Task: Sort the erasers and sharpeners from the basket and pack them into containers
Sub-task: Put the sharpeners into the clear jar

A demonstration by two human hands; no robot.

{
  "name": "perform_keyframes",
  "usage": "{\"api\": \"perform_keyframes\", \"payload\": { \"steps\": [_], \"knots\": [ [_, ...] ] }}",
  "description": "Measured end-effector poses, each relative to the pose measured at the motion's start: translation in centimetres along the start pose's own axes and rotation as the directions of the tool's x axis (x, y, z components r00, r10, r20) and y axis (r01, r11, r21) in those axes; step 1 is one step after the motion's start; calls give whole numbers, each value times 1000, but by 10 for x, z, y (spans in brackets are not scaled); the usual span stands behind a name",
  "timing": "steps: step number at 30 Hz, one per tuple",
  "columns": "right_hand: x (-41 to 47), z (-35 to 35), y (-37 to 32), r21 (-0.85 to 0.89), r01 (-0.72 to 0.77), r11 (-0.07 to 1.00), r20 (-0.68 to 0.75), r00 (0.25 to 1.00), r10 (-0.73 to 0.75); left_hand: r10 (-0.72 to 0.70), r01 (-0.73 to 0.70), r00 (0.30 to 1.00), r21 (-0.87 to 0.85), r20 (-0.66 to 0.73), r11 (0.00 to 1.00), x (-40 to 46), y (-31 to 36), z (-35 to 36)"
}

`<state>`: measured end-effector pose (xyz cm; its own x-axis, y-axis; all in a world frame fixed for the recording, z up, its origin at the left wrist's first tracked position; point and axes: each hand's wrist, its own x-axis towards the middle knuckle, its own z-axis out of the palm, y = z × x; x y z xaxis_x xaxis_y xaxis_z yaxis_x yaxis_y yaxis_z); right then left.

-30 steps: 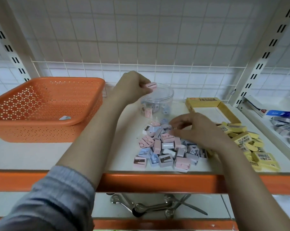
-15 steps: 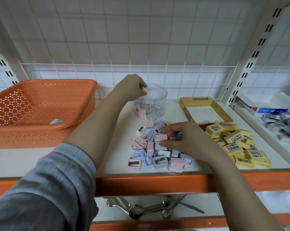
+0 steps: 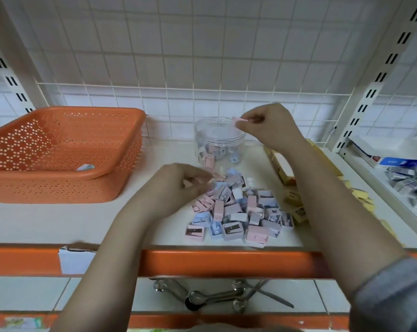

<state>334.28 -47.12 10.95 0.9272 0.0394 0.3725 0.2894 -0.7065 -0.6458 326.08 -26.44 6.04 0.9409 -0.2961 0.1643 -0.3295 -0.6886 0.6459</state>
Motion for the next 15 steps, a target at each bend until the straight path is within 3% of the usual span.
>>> {"api": "perform_keyframes", "payload": {
  "steps": [8,11,15],
  "knots": [
    [60,32,1,-439,17,898,283,951,121,-45,52,993,-61,108,997,-5,-14,11],
    [62,34,5,-414,-14,910,261,956,133,-49,67,987,-113,150,991,-6,-20,9],
    [39,19,8,-200,-59,978,94,992,79,-21,31,993,-78,118,996,-3,-22,6]
  ]
}}
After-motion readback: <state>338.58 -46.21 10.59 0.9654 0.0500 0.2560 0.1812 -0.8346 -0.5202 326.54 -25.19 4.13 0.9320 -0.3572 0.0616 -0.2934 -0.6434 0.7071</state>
